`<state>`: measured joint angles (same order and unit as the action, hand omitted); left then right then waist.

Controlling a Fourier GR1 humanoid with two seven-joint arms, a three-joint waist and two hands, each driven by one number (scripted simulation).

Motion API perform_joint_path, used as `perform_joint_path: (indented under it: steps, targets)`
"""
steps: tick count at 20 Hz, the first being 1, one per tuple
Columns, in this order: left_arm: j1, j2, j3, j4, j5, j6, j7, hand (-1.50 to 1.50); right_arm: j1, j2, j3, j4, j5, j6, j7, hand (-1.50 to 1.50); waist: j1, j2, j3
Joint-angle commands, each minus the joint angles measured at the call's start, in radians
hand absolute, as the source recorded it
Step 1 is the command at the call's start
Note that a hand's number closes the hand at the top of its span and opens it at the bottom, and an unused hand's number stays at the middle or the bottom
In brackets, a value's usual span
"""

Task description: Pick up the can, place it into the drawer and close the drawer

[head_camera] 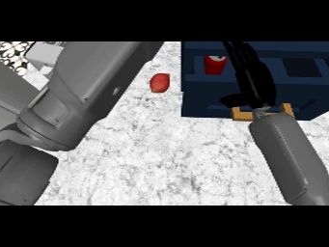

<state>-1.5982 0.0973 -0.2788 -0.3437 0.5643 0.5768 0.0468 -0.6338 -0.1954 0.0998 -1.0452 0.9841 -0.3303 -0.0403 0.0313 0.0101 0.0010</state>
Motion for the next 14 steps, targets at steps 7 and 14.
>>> perform_joint_path:
  steps: [7,14]
  targets:
    - [0.092,0.062,-0.008,-0.128,-0.022,-0.010,0.069,-1.50,-0.213,0.019,-0.111,0.400,0.062,-0.289,-0.058,-1.50,0.038,-0.003,0.000]
    - [0.152,0.131,-0.018,-0.205,-0.042,-0.040,0.097,-1.50,-0.415,0.022,-0.152,0.574,0.095,-0.361,-0.021,-1.50,0.054,0.006,0.000]
